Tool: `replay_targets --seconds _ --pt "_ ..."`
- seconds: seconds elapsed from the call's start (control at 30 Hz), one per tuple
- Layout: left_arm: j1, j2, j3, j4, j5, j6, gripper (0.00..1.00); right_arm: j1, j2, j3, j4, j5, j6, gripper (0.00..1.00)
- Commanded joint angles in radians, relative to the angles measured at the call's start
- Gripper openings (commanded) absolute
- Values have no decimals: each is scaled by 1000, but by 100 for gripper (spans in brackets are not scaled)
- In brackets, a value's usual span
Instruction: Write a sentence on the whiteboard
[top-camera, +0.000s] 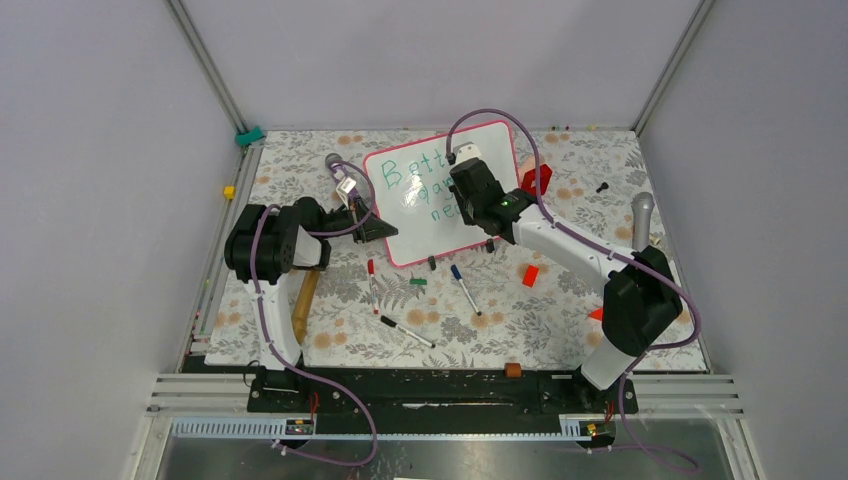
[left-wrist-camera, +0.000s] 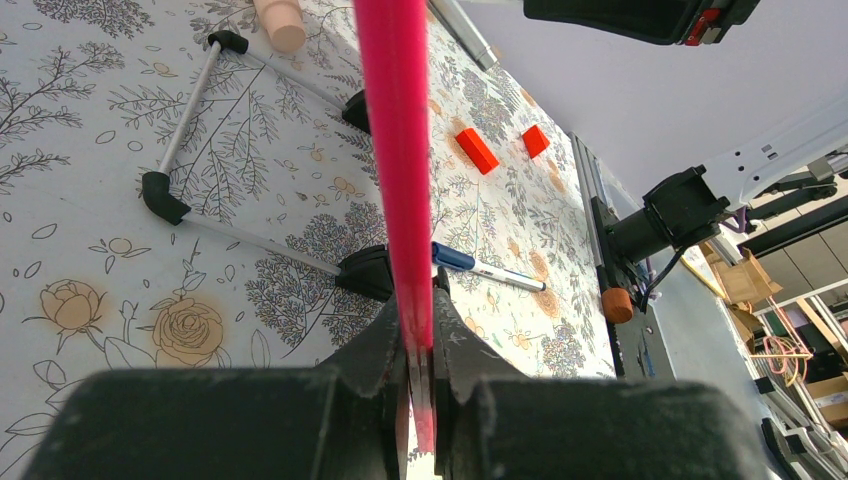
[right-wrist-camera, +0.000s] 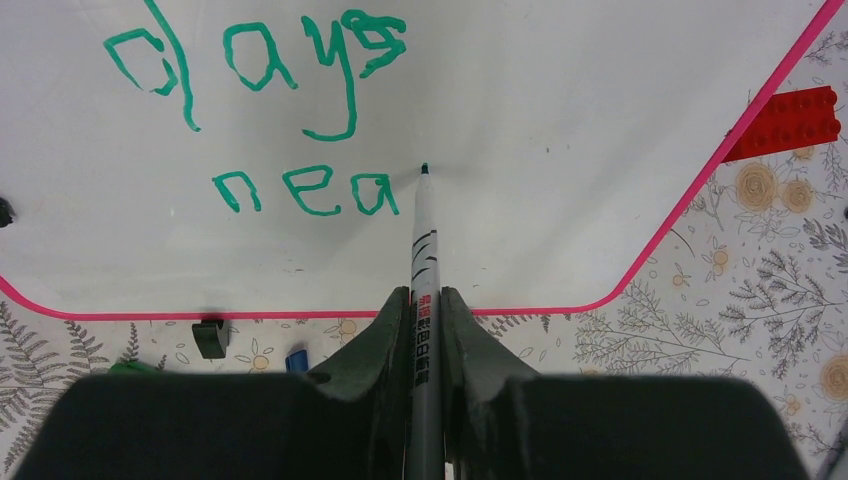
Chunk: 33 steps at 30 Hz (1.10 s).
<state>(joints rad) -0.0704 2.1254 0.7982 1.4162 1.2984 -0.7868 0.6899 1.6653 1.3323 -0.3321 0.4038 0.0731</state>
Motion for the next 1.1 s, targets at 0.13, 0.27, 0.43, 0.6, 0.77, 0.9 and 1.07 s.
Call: replay_targets --seconds 0.13,0.27,0.43,0.6,0.77,0.9,1.07 --pt "-22 28 -5 45 133 86 0 -11 8 27 -19 8 13 0" --pt "-21 27 -6 45 134 86 0 -10 2 9 -32 -2 12 0" --pt "-20 27 -7 45 133 86 0 -11 -2 2 -46 -13 14 0" --pt "-21 26 -6 45 134 86 0 -12 3 5 -63 -19 13 0" --pt "-21 29 -5 45 134 86 0 -11 7 3 -67 -22 13 0" --pt "-21 27 -4 46 134 86 0 -10 7 9 -73 -20 12 0" --pt "-21 28 -5 46 133 86 0 -12 11 8 -83 -28 12 0"
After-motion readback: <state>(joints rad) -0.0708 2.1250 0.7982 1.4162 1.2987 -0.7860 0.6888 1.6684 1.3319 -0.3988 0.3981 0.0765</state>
